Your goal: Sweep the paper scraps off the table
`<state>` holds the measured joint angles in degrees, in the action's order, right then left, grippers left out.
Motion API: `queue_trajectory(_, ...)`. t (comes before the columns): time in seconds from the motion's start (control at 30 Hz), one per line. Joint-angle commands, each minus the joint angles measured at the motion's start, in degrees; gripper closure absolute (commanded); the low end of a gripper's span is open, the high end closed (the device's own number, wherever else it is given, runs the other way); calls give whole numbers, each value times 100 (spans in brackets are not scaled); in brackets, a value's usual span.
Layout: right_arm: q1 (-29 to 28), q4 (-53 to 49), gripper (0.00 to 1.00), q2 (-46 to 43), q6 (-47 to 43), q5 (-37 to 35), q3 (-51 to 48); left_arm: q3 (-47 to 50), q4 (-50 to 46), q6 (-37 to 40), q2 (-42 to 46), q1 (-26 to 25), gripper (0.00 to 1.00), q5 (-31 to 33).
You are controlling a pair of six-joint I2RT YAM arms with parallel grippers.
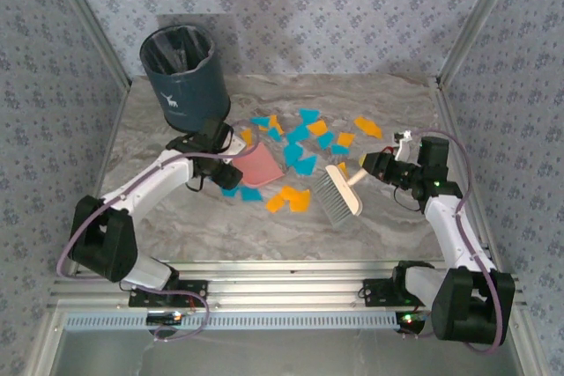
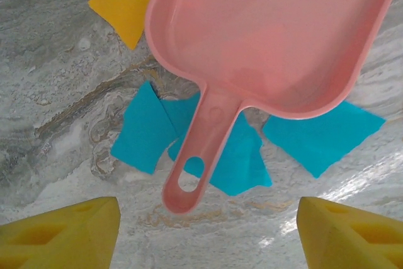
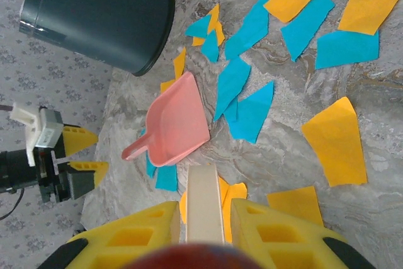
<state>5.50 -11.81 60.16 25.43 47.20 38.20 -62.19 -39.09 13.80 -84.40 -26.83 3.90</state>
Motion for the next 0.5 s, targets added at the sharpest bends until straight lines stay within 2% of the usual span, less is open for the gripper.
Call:
queue_trajectory(0.0, 47, -62, 100, -152, -47, 150, 88, -102, 214, 548, -181, 122, 26, -71)
queue_trajectory(0.3, 63, -109, 100, -250, -53, 114, 31, -192, 405, 793, -708, 319, 26, -369)
queue_trajectory(0.47, 65, -94, 100, -259, -31, 123, 33, -288, 442, 878, -1100, 336, 30, -392)
